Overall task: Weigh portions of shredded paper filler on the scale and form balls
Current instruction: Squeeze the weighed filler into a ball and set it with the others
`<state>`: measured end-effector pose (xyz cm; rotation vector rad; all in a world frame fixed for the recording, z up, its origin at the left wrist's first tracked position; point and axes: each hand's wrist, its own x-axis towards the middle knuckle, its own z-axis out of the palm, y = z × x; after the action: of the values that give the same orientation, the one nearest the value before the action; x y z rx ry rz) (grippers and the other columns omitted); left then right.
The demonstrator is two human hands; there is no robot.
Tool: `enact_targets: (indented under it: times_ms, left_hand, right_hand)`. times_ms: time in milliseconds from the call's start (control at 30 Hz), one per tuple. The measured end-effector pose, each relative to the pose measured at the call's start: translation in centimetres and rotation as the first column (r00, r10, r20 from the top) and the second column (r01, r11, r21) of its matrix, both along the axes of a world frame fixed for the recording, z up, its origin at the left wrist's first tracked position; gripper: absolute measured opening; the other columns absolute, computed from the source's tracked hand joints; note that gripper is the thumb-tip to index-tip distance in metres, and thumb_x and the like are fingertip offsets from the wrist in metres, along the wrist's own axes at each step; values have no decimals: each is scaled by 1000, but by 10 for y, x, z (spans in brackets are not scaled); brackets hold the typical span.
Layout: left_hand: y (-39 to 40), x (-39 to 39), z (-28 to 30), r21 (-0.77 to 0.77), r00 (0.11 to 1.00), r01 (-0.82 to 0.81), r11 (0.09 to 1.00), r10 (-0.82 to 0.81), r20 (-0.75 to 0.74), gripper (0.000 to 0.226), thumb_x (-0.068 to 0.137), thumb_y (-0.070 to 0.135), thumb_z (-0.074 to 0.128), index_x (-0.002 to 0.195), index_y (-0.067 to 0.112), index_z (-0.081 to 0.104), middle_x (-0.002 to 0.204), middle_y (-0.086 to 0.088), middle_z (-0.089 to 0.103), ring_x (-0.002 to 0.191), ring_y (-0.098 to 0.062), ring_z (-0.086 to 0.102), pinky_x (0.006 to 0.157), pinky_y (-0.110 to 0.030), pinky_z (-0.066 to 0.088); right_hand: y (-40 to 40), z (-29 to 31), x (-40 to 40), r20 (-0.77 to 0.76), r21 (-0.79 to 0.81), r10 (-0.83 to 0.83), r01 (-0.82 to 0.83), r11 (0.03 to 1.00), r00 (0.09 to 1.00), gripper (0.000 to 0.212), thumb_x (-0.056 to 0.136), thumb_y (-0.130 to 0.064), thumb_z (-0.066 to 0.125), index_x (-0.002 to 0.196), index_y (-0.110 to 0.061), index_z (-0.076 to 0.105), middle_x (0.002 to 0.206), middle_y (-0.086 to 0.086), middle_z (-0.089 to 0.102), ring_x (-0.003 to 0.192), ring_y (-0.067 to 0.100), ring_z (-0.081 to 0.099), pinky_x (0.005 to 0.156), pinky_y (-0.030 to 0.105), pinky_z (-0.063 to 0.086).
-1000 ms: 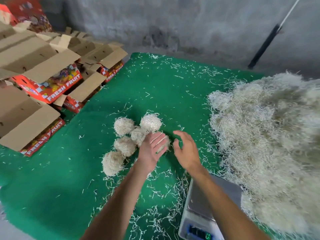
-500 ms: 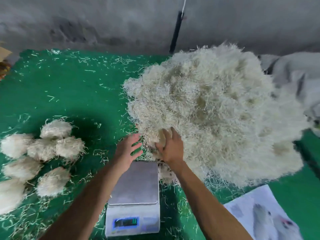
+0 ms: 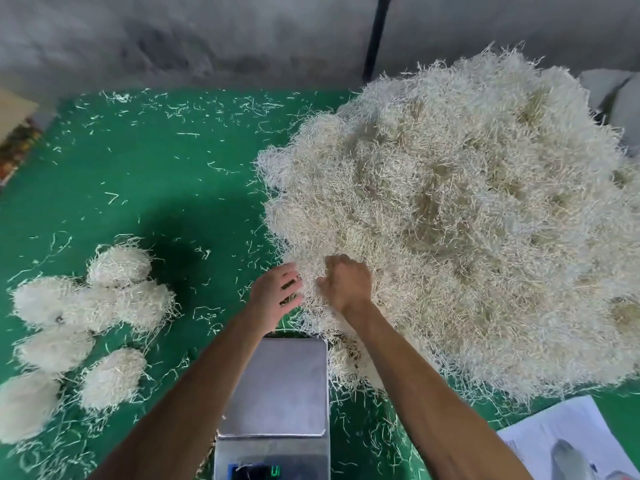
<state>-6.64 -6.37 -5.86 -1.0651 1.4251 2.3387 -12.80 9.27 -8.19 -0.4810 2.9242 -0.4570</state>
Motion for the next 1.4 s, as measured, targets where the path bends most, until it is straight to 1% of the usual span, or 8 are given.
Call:
enact_targets:
  times_ms: [233,500,633,733,833,967,1200,1400]
  left_hand:
    - [-30,2,52,148,994,-29,989,43,-96,41,99,25,53,138,14,48,150,-15,44,135,-33,45,103,-55,44]
    - [-38,38,136,389,971,-165,906,218,-97,65,96,57,43,154,40,20,156,-16,31,131,-51,43,86,-85,36]
    - [-40,66,163,296,962,-138,945,199,-188,95,79,73,66,154,23,33,154,-18,41,137,-39,45,108,-51,39]
    - [-34,82,183,341,909,-63,938,195,-368,79,83,75,61,133,14,63,131,-18,64,121,-39,61,106,-52,44]
    - [-29,94,176,151,947,-165,975,199,-251,58,101,47,53,145,10,48,147,-17,51,138,-37,45,113,-43,36]
    - [-17,120,152,11,949,-260,965,258,-182,42,102,25,54,141,12,47,138,-14,56,125,-32,55,106,-40,42]
    - [-29,161,113,-134,996,-54,989,63,66,75,101,61,37,156,12,26,157,-11,36,144,-30,37,121,-45,27]
    - [-35,181,75,-501,972,123,857,-1,236,23,101,23,50,108,2,56,93,-5,51,74,-14,47,63,-24,42]
  right_hand:
    - [-22,132,-30,-169,-431,31,-102,897,985,54,97,-46,65,137,-9,62,103,11,72,62,1,47,74,27,52]
    - [-44,214,24,203,-908,115,142,395,972,93,88,-61,72,161,-17,34,164,6,39,141,18,47,116,39,36]
    - [-43,207,62,207,-837,187,75,542,960,85,96,-50,67,164,-22,24,159,-1,44,146,24,43,108,27,36]
    - [-46,190,92,96,-696,219,-91,712,971,72,105,-37,54,165,-17,19,169,2,27,156,21,21,122,33,22]
    - [-56,176,128,114,-688,269,-119,716,956,72,103,-48,40,166,-23,13,167,-18,2,153,1,1,124,35,3]
    - [-73,174,159,158,-824,184,27,566,970,76,96,-76,40,157,-32,30,156,-11,35,142,6,36,118,38,33]
    - [-54,115,175,58,-454,154,-111,884,986,76,101,-58,55,157,-11,38,161,12,41,147,29,42,118,42,33]
    - [-38,64,196,24,-120,254,-249,961,967,74,98,-69,48,144,-11,48,147,16,54,126,30,58,102,49,53]
